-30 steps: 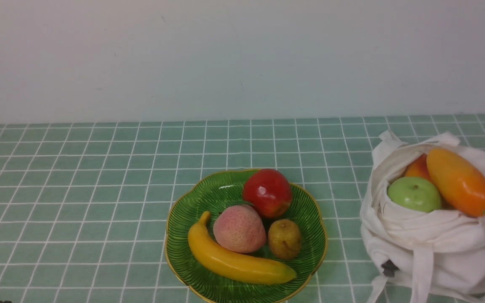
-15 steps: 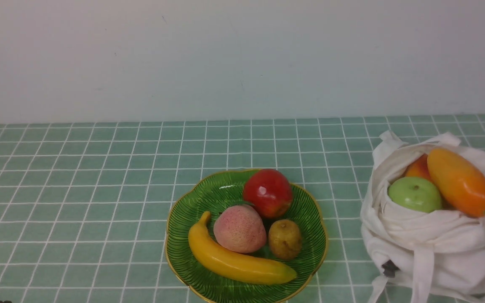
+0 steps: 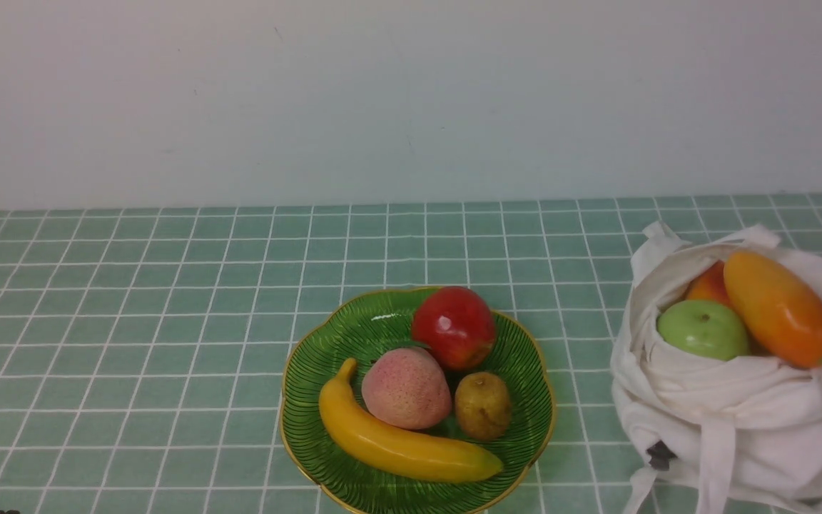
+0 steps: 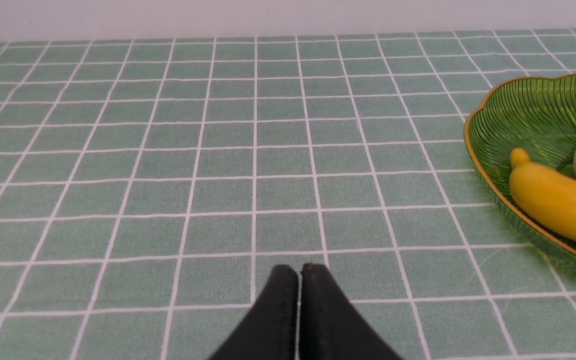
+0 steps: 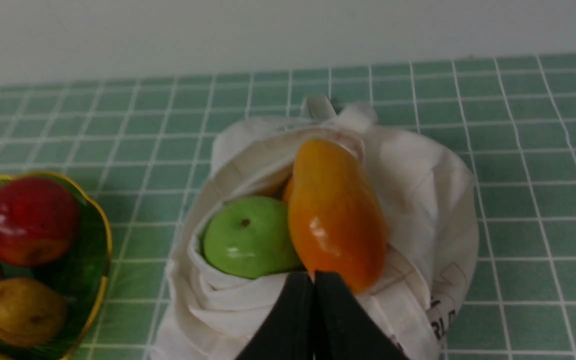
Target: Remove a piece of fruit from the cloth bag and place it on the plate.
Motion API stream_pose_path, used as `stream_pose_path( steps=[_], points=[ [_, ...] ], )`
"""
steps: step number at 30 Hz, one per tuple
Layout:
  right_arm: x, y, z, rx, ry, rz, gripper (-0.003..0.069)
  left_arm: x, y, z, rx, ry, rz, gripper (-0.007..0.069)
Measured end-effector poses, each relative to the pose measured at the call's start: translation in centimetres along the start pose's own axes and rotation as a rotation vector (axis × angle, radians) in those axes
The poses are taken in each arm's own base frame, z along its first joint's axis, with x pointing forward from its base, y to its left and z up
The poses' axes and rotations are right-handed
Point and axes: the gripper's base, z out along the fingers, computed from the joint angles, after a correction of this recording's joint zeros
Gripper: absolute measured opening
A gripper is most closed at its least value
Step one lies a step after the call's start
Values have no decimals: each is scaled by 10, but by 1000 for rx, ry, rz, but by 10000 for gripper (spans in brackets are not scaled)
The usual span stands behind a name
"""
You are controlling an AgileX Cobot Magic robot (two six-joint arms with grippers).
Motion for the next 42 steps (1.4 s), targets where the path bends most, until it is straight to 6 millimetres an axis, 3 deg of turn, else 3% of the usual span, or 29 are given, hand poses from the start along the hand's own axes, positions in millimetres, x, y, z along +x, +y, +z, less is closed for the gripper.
stream_pose_path(
  steps=[4,6,8,12,14,15,16,17,20,23,26,31,34,38,42],
  points=[
    [-27,-5,37,11,81,-11,10,0,0,0,0,0,0,-8],
    [-32,-6,45,11,97,-14,24,0,0,0,0,0,0,-8],
    [-42,-7,66,9,139,-20,70,0,0,0,0,0,0,-8],
    [-50,-11,107,5,238,-16,227,0,0,0,0,0,0,-8],
    [-52,-12,114,3,254,-14,276,0,0,0,0,0,0,-8],
    [-51,-13,132,-2,302,-7,382,0,0,0,0,0,0,-8],
    [-51,-13,132,-2,302,-7,382,0,0,0,0,0,0,-8],
    [-51,-14,144,-5,333,-3,457,0,0,0,0,0,0,-8],
    [-45,-15,166,-10,399,5,591,0,0,0,0,0,0,-8],
    [-36,-16,184,-14,458,14,667,0,0,0,0,0,0,-8],
    [-25,-14,199,-25,516,13,688,0,0,0,0,0,0,-8],
    [-21,-6,204,-51,549,-7,676,0,0,0,0,0,0,-8],
    [-21,-6,204,-55,555,-11,557,0,0,0,0,0,0,-8],
    [-21,-6,200,-56,570,-16,555,0,0,0,0,0,0,-8],
    [-29,-4,182,-62,546,-15,555,0,0,0,0,0,0,-8]
  ],
)
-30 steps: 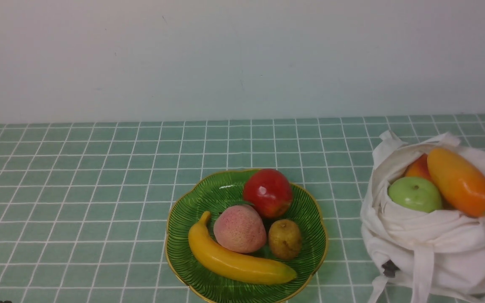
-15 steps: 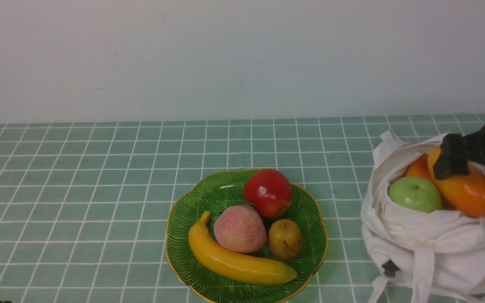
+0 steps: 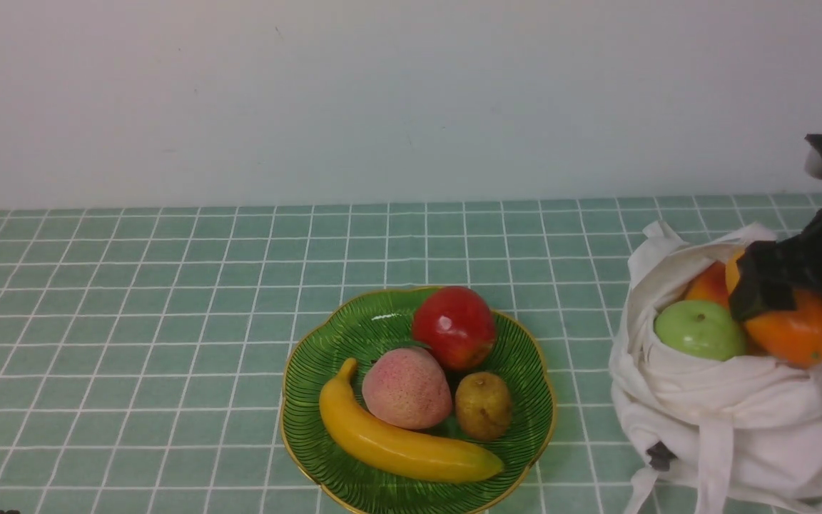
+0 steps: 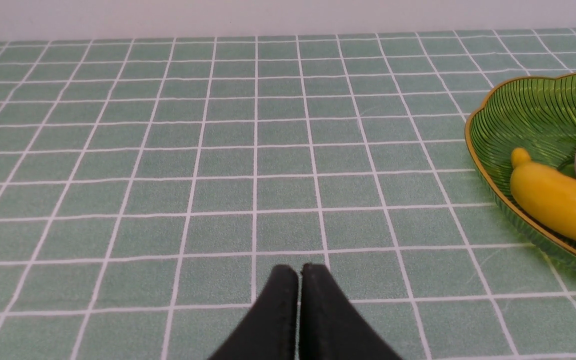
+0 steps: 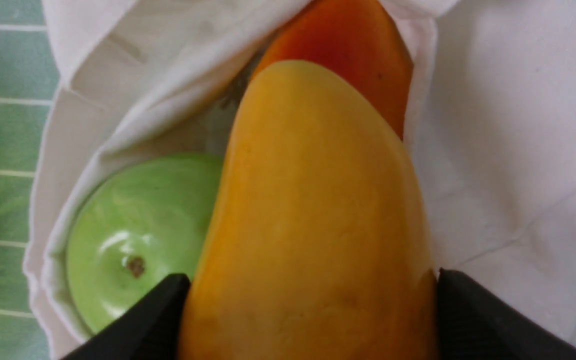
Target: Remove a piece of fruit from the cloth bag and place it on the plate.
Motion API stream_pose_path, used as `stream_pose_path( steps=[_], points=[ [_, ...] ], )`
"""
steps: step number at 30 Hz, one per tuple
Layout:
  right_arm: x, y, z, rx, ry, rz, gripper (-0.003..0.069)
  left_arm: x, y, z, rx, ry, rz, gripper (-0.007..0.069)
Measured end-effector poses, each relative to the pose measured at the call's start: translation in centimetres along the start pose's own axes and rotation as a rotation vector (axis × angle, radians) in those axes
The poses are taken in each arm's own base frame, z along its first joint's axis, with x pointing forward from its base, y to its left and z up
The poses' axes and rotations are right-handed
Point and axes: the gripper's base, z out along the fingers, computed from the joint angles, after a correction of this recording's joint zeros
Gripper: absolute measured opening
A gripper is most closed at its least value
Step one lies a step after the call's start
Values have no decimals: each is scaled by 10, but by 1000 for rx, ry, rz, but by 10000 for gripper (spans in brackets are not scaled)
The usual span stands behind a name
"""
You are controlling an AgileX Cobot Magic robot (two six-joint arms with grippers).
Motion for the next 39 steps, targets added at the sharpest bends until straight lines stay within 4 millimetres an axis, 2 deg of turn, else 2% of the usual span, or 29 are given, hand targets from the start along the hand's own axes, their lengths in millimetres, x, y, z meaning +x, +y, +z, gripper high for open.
stream_pose_path(
  steps=[6,8,10,13,14,15,16,17,21,24,25,28,32,33,35,39],
  points=[
    [1,10,-44,-47,-134,29,555,0,0,0,0,0,0,-8],
    [4,19,-64,-98,-197,34,555,0,0,0,0,0,0,-8],
    [5,30,-74,-148,-230,14,555,0,0,0,0,0,0,-8],
    [9,61,-85,-262,-257,-60,555,0,0,0,0,0,0,-8],
    [10,65,-85,-277,-255,-71,555,0,0,0,0,0,0,-8],
    [13,87,-87,-336,-248,-126,555,0,0,0,0,0,0,-8],
    [14,92,-87,-348,-247,-139,555,0,0,0,0,0,0,-8],
    [18,108,-88,-381,-243,-190,555,0,0,0,0,0,0,-8],
    [26,150,-86,-455,-262,-301,555,0,0,0,0,0,0,-8],
    [31,182,-74,-496,-272,-364,555,0,0,0,0,0,0,-8],
    [30,185,-73,-498,-277,-365,555,0,0,0,0,0,0,-8],
    [36,216,-44,-516,-247,-409,555,0,0,0,0,0,0,-8],
    [45,243,-5,-508,-197,-454,555,0,0,0,0,0,0,-8],
    [46,246,-1,-506,-195,-459,555,0,0,0,0,0,0,-8],
    [54,258,23,-492,-163,-497,555,0,0,0,0,0,0,-8],
    [65,270,56,-467,-118,-561,555,0,0,0,0,0,0,-8]
  ],
)
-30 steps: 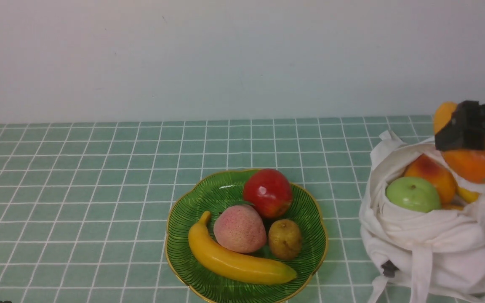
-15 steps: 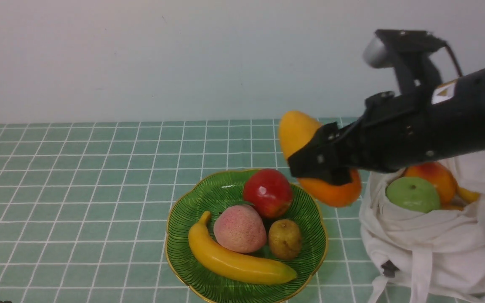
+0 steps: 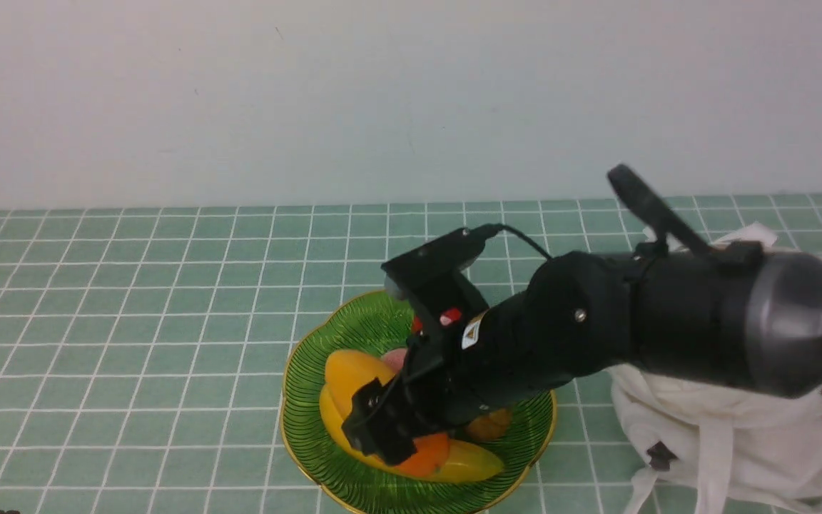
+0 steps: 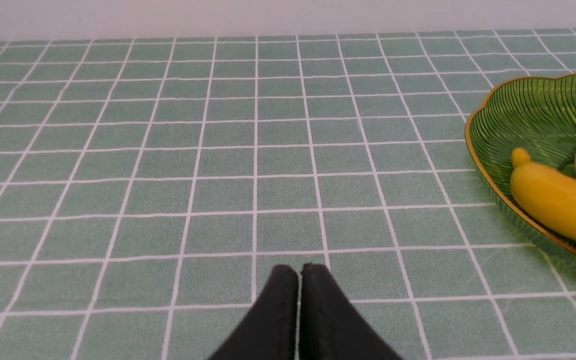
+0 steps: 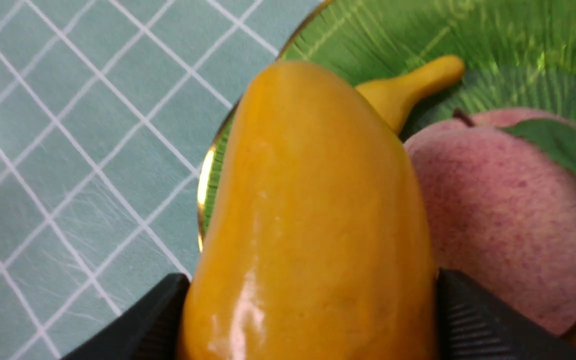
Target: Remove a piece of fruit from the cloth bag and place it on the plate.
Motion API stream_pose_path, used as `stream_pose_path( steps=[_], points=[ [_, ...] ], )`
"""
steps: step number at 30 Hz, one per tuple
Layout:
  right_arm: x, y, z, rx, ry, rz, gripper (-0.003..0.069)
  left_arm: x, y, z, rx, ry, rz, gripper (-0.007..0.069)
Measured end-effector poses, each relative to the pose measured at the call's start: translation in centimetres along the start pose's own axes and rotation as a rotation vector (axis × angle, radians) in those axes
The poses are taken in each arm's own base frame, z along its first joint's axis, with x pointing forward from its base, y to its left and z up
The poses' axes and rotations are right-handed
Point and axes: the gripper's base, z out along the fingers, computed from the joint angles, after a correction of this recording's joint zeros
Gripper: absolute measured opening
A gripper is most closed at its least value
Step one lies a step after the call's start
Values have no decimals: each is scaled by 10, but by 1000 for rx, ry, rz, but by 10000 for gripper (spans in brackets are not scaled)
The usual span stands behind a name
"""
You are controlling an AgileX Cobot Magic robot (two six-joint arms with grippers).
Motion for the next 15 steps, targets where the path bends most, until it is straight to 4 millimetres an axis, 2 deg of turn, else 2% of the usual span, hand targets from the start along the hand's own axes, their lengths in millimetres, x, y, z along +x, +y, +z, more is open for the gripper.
stream_pose_path(
  steps=[3,8,15],
  points=[
    [7,-3,16,7,31,-19,555,0,0,0,0,0,0,-8],
    [5,-2,18,12,15,-32,561,0,0,0,0,0,0,-8],
    [6,-3,20,12,21,-33,668,0,0,0,0,0,0,-8]
  ],
)
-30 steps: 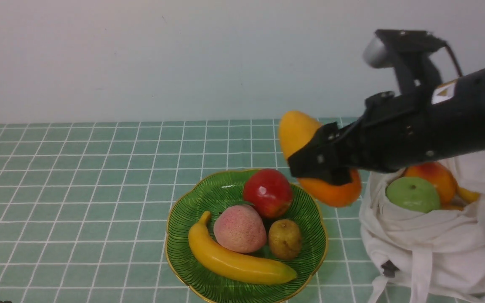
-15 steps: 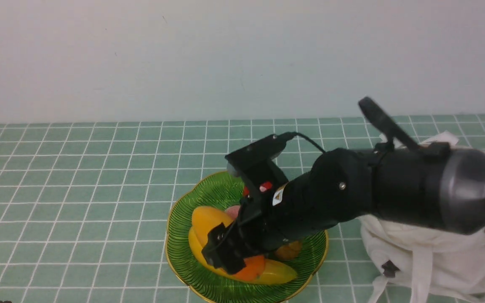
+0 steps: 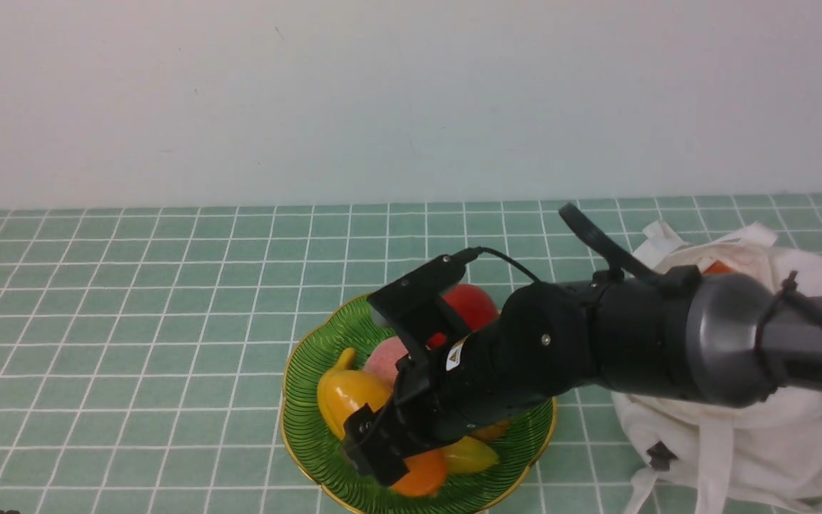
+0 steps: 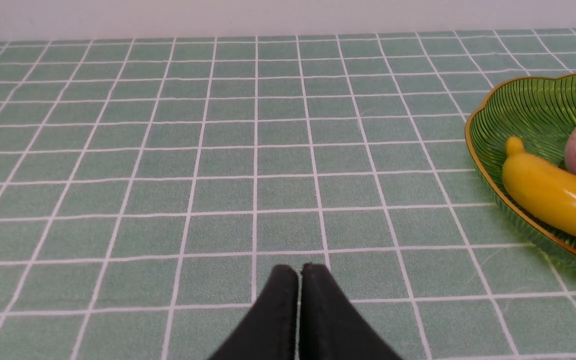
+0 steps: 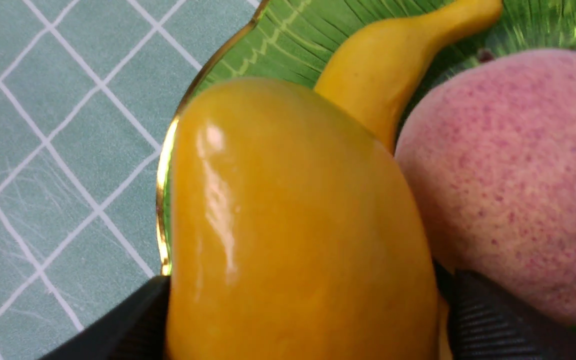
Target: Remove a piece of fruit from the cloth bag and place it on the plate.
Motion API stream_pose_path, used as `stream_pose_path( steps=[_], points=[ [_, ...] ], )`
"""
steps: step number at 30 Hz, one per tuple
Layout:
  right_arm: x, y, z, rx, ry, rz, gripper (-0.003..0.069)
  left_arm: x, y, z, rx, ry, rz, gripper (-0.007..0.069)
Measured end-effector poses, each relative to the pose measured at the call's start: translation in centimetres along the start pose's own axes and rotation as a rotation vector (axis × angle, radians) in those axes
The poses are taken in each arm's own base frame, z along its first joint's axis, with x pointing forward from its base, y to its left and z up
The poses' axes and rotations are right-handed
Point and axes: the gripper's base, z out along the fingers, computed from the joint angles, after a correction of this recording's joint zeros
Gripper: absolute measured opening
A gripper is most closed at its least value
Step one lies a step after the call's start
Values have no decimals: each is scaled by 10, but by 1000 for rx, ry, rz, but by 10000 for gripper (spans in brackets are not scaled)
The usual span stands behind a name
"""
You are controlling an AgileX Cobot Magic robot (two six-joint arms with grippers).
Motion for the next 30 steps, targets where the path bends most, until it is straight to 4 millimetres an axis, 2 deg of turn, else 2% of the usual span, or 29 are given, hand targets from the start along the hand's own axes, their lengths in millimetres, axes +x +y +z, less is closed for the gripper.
stream_pose_path(
  steps=[8,19,22,25,26,27,28,29,30],
  points=[
    [-3,1,-6,0,-16,-6,689,0,0,0,0,0,0,-8],
    [-24,9,-56,22,-164,-81,680,0,0,0,0,0,0,-8],
    [-30,8,-78,32,-218,-88,666,0,0,0,0,0,0,-8],
    [-37,-1,-121,65,-299,-73,619,0,0,0,0,0,0,-8],
    [-37,-3,-128,71,-313,-68,615,0,0,0,0,0,0,-8],
    [-38,-6,-145,85,-342,-56,593,0,0,0,0,0,0,-8],
    [-37,-13,-178,114,-394,-22,544,0,0,0,0,0,0,-8],
    [-37,-13,-182,118,-405,-21,544,0,0,0,0,0,0,-8],
    [-33,-17,-205,145,-433,-4,490,0,0,0,0,0,0,-8]
  ],
)
